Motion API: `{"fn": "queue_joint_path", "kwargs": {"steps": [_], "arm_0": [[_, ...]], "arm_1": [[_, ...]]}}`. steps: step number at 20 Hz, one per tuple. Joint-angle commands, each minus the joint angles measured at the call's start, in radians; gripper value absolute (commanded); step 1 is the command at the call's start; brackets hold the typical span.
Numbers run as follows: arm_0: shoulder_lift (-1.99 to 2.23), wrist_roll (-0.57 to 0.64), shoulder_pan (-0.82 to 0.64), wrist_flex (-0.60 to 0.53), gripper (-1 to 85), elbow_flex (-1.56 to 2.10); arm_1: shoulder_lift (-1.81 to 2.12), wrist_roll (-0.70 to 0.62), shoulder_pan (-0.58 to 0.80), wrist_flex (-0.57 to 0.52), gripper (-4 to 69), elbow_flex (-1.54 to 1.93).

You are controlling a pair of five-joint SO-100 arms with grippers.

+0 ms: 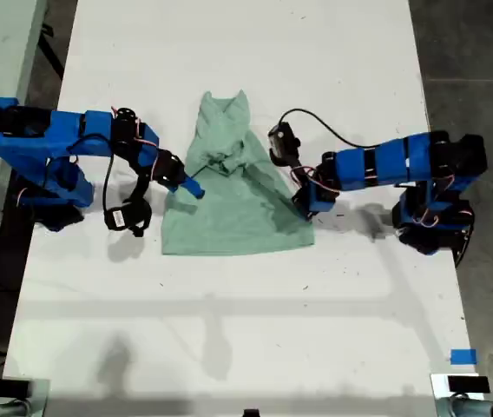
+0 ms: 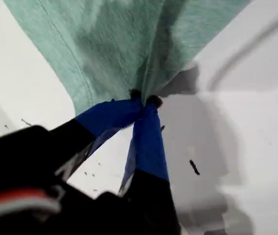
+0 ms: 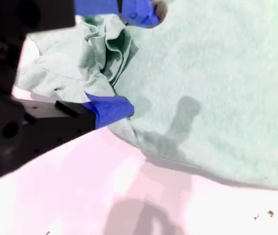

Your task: Fold tshirt

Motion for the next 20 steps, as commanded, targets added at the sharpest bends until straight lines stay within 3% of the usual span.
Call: {"fn": "queue_joint_path", "kwargs": {"steps": [1, 9, 14, 16, 18, 20], "arm_0": [[0.015, -0.011, -0.002, -0.003, 25.6, -0.021], [0.021, -0.015, 0.011, 0.002, 25.6, -0.029], [0.025, -0.017, 0.014, 0.005, 25.8, -0.032], [0.025, -0.017, 0.014, 0.008, 25.8, -0.032], [0.025, -0.017, 0.014, 0.017, 25.8, -0.032], [0.025, -0.021, 0.015, 0.031, 26.1, -0.032]], "arm_1": [[0.146, -0.017, 0.005, 0.104, 0.2, -0.156], [-0.319, 0.04, -0.066, 0.097, 0.2, -0.785], [-0.545, 0.14, -0.067, -0.058, 1.0, -0.844], [-0.603, 0.155, -0.067, -0.115, 19.8, -0.854], [-0.615, 0.173, -0.069, -0.094, 23.0, -0.87], [-0.583, 0.121, -0.069, -0.049, 40.4, -0.891]]}}
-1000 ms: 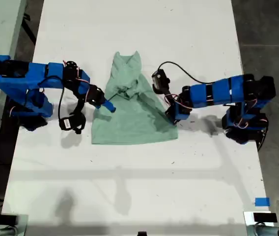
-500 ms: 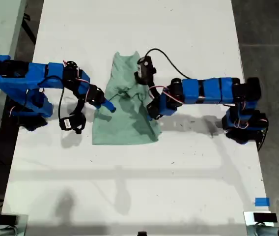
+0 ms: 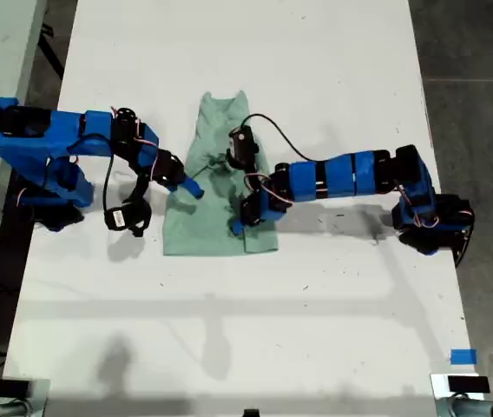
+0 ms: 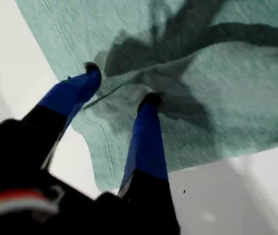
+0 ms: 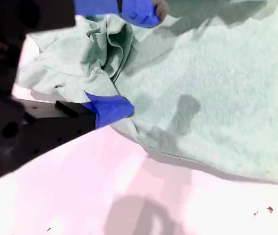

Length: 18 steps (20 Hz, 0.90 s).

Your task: Fold tshirt

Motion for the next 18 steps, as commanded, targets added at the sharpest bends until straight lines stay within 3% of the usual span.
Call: {"fn": "queue_joint_path", "kwargs": {"steps": [1, 4, 8, 18], "arm_0": [[0.025, -0.018, 0.017, 0.025, 26.1, -0.032], [0.025, -0.037, 0.026, 0.071, 26.3, -0.044], [0.026, -0.087, 0.067, 0.12, 26.4, -0.032], [-0.009, -0.132, 0.012, -0.124, 20.9, 0.268]], "arm_1": [[0.08, -0.038, -0.009, 0.069, 38.3, -0.137], [0.229, -0.066, 0.012, 0.199, 30.7, -0.13], [0.442, -0.114, 0.054, 0.293, 27.1, -0.04], [0.511, -0.117, 0.054, 0.298, 23.1, 0.081]]}}
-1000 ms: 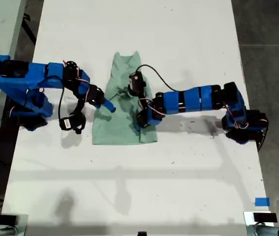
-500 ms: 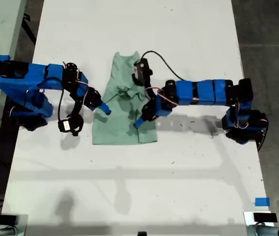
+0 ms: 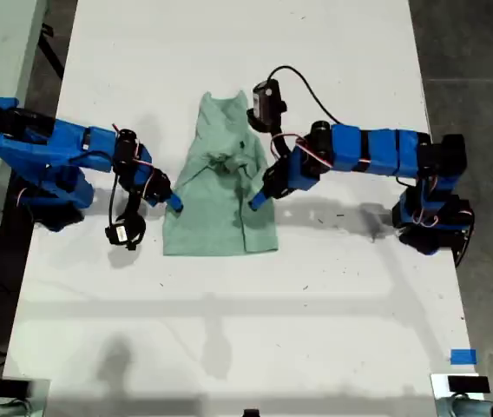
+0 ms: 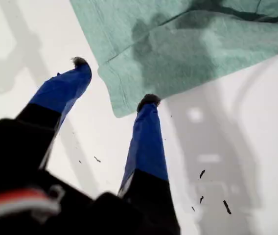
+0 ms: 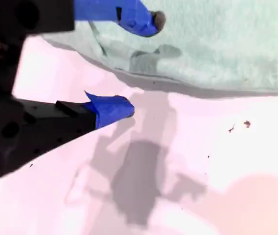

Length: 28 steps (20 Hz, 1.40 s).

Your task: Fold tshirt

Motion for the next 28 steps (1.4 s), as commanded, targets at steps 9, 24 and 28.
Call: {"fn": "queue_joint_path", "kwargs": {"steps": [9, 24, 28], "arm_0": [[-0.029, 0.043, -0.057, -0.123, 0.1, 0.0], [-0.451, 0.072, -0.04, 0.054, 0.4, -0.696], [-0.827, 0.107, -0.058, 0.215, 22.7, -1.074]], "arm_1": [[0.147, 0.021, -0.017, -0.057, 22.9, 0.112], [0.199, 0.041, -0.021, -0.103, 23.2, 0.189], [0.199, 0.049, -0.029, -0.104, 23.1, 0.196]]}}
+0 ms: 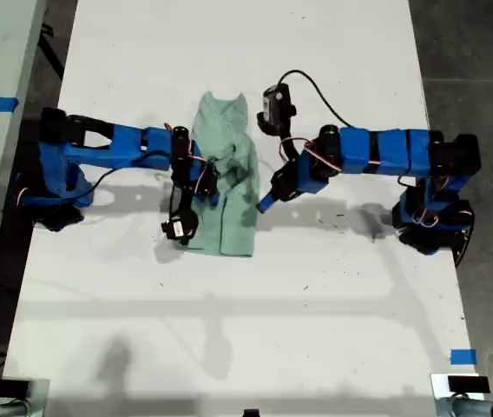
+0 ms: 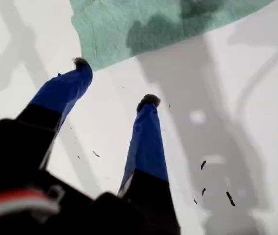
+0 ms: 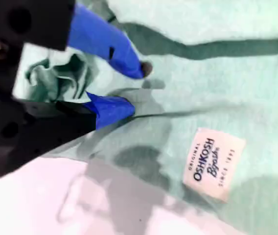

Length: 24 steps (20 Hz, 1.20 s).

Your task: Fold tshirt

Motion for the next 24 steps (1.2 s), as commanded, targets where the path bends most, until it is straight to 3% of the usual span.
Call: {"fn": "queue_joint_path", "kwargs": {"steps": [1, 10, 12, 14, 17, 21, 24], "arm_0": [[-0.17, 0.009, -0.015, 0.167, 24.7, -0.285], [0.319, -0.097, 0.061, 0.44, 24.7, -0.153], [0.446, -0.132, 0.1, 0.44, 24.8, -0.055], [0.555, -0.167, 0.135, 0.379, 24.2, 0.137], [0.67, -0.233, 0.196, 0.164, 23.2, 0.425], [0.615, -0.305, 0.279, 0.101, 24.2, 0.477], [0.6, -0.327, 0.321, -0.018, 23.7, 0.545]], "arm_1": [[0.078, 0.012, -0.02, -0.029, 23.1, 0.0], [0.12, 0.02, -0.023, -0.026, 22.5, 0.04], [0.115, 0.018, -0.032, -0.034, 22.3, 0.032], [0.092, 0.023, -0.051, -0.04, 22.7, 0.002], [-0.035, 0.034, -0.083, -0.032, 22.8, -0.123], [-0.236, 0.072, -0.12, -0.012, 27.5, -0.314], [-0.354, 0.097, -0.137, -0.017, 28.2, -0.396]]}}
